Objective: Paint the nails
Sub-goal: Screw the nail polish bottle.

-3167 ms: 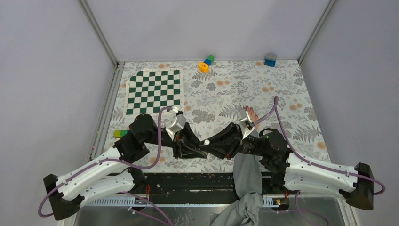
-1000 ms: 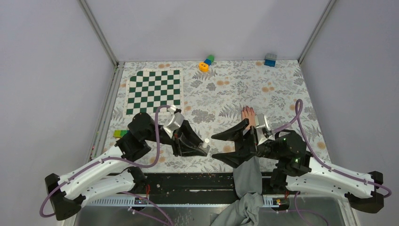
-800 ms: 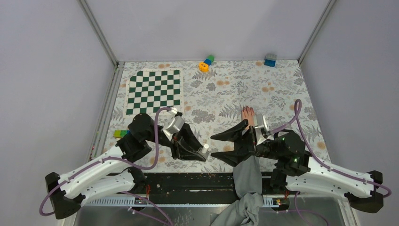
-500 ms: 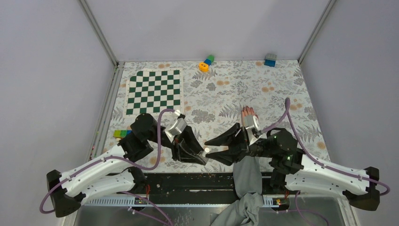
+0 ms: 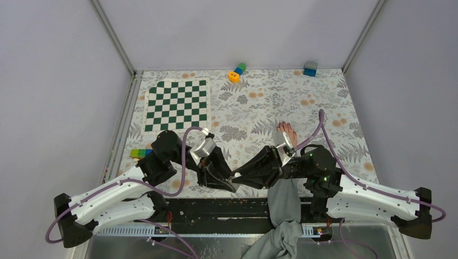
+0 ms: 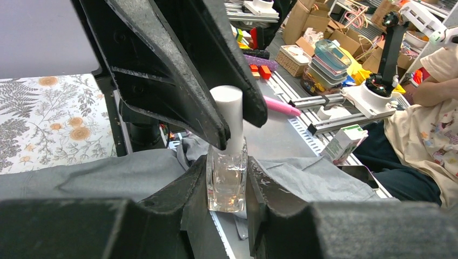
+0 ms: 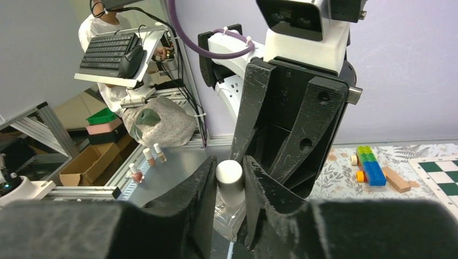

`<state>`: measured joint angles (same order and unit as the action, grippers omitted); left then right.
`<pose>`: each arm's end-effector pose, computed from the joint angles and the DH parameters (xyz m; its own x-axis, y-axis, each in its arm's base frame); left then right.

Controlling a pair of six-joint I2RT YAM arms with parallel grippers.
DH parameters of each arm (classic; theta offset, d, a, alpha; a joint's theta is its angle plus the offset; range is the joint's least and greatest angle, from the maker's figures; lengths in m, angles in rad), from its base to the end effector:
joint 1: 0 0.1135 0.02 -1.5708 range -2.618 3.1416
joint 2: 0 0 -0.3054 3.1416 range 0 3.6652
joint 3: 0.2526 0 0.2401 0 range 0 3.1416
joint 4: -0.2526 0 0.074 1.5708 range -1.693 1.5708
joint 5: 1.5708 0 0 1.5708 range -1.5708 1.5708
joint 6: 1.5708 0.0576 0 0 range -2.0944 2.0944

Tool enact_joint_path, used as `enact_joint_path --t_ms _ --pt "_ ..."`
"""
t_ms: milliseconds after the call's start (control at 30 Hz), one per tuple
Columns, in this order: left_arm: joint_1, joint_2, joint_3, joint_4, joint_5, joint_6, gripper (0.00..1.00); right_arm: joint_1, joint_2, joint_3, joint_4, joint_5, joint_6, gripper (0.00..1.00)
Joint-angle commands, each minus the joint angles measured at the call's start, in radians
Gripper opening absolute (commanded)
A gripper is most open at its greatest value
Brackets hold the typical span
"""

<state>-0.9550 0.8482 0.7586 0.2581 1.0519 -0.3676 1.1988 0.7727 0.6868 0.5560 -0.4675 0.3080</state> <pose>0.0493 -0.1563 0.3987 -0.2328 0.0204 -0.9723 0.8740 -0.4340 -0.2184 0.0303 0.1491 0.4233 -0.1395 0.3870 -0.9115 -0.9816 -0.1754 0.0757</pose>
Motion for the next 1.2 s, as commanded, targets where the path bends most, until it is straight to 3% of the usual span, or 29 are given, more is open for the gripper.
enact_joint_path --t_ms 0,233,667,1000,1167 --pt "-0.004 -0.008 0.027 0.050 0.022 0.004 0.00 0.007 0.011 0.058 0.030 -0.047 0.019 0.25" --pt "-0.003 -0.033 0.031 -0.005 -0.051 0.048 0.00 0.007 0.011 0.046 0.004 -0.021 0.014 0.00" --pt "0.038 -0.092 0.033 -0.167 -0.389 0.145 0.00 0.007 0.044 0.006 -0.055 0.238 0.060 0.00" --pt "0.039 -0.102 0.049 -0.342 -0.880 0.174 0.00 0.008 0.129 0.007 -0.147 0.536 0.178 0.00" --pt "0.039 -0.093 0.056 -0.397 -1.042 0.174 0.00 0.011 0.174 0.028 -0.213 0.674 0.224 0.00"
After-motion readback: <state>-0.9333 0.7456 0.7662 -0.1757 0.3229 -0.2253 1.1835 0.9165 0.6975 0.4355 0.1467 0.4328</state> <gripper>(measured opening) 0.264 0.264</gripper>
